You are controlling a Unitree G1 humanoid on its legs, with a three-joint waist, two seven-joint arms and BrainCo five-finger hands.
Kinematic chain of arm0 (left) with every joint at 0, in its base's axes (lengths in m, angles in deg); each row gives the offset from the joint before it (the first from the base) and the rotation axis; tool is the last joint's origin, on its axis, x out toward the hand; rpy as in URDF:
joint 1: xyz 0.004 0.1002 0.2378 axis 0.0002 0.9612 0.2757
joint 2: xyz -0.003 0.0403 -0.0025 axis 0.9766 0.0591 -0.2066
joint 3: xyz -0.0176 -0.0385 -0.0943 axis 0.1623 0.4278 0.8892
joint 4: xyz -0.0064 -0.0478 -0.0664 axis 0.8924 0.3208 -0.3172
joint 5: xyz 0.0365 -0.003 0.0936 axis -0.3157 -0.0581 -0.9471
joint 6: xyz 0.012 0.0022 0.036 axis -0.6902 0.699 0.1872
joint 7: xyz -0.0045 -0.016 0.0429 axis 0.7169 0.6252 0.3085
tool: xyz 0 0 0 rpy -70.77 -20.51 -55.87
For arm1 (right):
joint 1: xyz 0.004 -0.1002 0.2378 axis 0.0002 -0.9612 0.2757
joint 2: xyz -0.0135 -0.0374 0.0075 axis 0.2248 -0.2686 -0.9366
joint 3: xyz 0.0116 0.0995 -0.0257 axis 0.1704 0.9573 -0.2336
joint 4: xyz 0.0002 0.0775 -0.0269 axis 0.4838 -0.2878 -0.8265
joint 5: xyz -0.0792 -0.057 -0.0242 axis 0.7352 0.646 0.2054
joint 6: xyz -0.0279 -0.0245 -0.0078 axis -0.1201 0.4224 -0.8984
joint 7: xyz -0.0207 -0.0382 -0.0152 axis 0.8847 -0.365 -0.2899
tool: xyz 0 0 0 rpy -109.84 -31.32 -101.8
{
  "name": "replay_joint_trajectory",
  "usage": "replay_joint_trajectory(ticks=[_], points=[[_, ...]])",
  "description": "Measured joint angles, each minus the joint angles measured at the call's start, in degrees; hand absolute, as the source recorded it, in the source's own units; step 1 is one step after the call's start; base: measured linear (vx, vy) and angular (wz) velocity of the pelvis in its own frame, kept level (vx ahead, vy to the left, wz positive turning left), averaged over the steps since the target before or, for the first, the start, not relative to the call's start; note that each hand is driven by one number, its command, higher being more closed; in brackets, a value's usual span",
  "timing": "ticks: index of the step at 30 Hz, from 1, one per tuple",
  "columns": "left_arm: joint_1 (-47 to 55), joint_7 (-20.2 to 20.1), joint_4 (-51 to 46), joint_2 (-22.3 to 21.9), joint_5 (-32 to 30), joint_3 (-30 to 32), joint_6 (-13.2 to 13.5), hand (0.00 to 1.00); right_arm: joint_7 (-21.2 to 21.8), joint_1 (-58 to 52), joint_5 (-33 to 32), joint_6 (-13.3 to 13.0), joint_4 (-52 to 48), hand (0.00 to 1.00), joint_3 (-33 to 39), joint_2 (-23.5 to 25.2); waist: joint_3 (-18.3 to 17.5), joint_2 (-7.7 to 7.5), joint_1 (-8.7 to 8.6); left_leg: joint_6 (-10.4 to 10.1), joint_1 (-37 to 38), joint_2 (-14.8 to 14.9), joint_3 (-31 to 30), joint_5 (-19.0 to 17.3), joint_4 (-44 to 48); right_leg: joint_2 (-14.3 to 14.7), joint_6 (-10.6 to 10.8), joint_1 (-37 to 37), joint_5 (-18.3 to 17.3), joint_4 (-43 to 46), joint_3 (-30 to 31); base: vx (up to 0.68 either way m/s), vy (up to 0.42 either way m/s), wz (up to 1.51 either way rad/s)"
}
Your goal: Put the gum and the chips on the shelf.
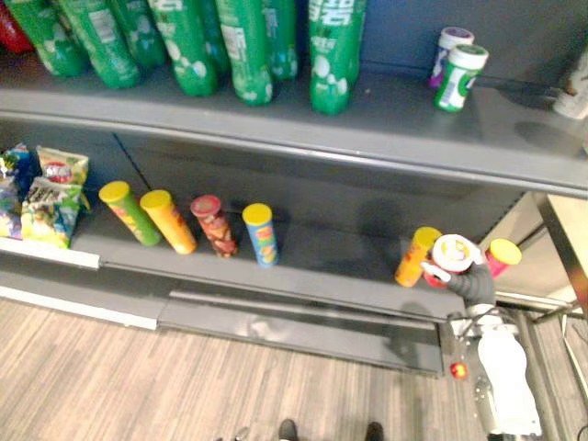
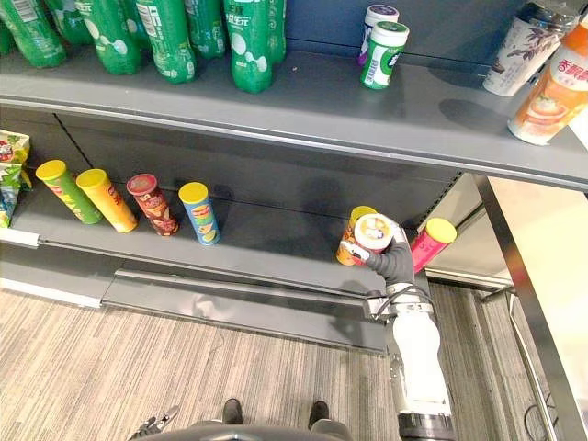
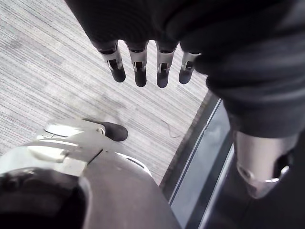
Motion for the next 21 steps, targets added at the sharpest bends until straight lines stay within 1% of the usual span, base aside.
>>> replay_joint_trajectory(ticks=[4,8,11,14,16,18,21], points=[[0.0,-0.1,0.3,0.0,-0.4,0.0,-0.2,0.0,0.0,0.6,-2.7,0.2,-5.4,1.0,3.6,-1.8,-0.1,-0.18,-0.58,-0.1,0.5,0.1,0.9,-0.1,0.0,0.3,-0.2,-0.1,0.3,0.0,1.3,0.01,-0.001,-0.14],[0.2,-0.2,0.5,0.1,-0.5,0.0,-0.3,0.0,-0.2,2.7,-6.4,0.2,-8.5,1.0,6.5,-4.7,-0.8,-0.89,-0.9,-0.3,1.2,0.8,2.8,-0.3,0.0,1.1,-0.6,0.0,1.2,-0.9,2.9,-0.04,-0.02,-0.24],[0.4,-0.2,0.9,0.2,-0.5,0.0,-0.5,0.0,-0.2,3.6,-7.8,0.2,-10.6,1.0,6.9,-6.9,-1.5,-0.86,-1.6,-0.7,1.4,1.1,3.3,-0.5,0.0,1.4,-0.7,-0.1,1.4,-1.0,3.5,-0.05,-0.019,-0.12],[0.4,-0.2,1.4,0.3,-0.7,0.0,-0.6,0.0,-0.4,5.6,-8.6,0.2,-11.2,1.0,7.1,-8.8,-1.5,-0.88,-1.75,-0.7,1.5,1.3,3.5,-0.4,-0.1,1.6,-0.7,-0.1,1.4,-1.0,3.9,-0.05,-0.013,-0.09],[0.4,-0.2,1.6,0.4,-0.8,0.0,-0.7,0.0,-0.6,7.0,-8.6,0.5,-11.2,1.0,7.1,-9.9,-1.7,-0.92,-1.74,-0.7,1.5,1.3,3.5,-0.3,-0.1,1.6,-0.7,-0.1,1.4,-1.0,3.9,-0.02,-0.005,0.0],[0.6,-0.2,1.6,0.5,-1.1,-0.1,-1.4,0.0,-1.0,9.2,-8.9,1.3,-11.1,1.0,6.9,-11.3,-2.2,-1.08,-1.64,-0.7,1.6,1.3,3.6,-0.1,-0.1,1.6,-0.7,-0.2,1.5,-1.0,3.8,0.0,-0.004,0.02],[0.9,-0.2,1.7,0.7,-1.9,-0.2,-1.5,0.0,-1.6,13.8,-10.0,1.8,-10.2,1.0,6.2,-13.2,-2.6,-1.5,-1.51,-0.7,1.6,1.3,3.6,0.0,-0.1,1.6,-0.7,-0.1,1.6,-1.0,3.8,0.0,0.0,0.0]])
